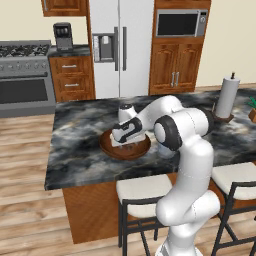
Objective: There are four ice cubes in the ice bowl. Place two ice cubes in each glass of water.
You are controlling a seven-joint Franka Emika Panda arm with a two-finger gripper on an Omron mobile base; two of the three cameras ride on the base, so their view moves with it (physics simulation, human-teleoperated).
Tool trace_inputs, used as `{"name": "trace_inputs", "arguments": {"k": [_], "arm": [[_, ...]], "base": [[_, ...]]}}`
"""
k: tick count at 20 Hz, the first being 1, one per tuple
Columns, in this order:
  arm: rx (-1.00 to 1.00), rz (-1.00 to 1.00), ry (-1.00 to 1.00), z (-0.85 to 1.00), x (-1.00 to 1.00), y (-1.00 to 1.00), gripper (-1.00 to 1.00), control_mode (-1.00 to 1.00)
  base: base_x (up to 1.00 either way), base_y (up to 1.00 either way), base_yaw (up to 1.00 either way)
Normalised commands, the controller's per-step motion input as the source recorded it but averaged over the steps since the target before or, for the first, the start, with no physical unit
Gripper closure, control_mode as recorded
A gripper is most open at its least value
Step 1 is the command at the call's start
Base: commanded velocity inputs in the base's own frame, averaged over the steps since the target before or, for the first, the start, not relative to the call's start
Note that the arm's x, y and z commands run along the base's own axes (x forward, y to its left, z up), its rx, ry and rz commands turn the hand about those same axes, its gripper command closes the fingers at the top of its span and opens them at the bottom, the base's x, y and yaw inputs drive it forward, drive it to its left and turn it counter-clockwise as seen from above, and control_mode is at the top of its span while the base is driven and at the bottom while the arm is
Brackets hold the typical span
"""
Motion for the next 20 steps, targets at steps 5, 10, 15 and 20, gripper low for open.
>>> {"name": "trace_inputs", "arguments": {"k": [5,10,15,20], "arm": [[0.00,-0.05,0.00,-0.20,0.01,0.00,1.00,-1.00],[-0.01,-0.07,0.00,-0.29,-0.01,0.00,1.00,-1.00],[0.00,-0.08,0.00,-0.28,0.00,0.00,1.00,-1.00],[0.00,-0.11,-0.01,-0.02,-0.15,-0.07,1.00,-1.00]], "base": [[0.00,0.00,0.00],[0.00,0.00,0.00],[0.00,0.00,0.00],[0.00,0.00,0.00]]}}
